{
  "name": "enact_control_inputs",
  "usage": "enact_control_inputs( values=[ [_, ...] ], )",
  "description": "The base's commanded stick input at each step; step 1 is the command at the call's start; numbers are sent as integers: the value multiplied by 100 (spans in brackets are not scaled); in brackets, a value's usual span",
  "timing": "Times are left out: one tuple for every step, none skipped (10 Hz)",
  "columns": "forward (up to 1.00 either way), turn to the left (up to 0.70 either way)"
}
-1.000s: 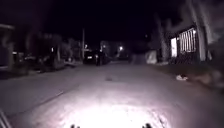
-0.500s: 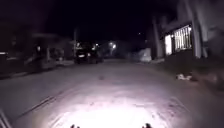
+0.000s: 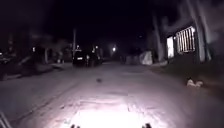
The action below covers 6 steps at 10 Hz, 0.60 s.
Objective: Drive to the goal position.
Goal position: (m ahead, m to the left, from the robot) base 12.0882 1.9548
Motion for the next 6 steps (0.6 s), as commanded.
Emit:
enact_control_inputs(
  values=[
    [85, 0],
    [85, 0],
    [85, 0],
    [85, -6],
    [85, -34],
    [85, -34]
  ],
)
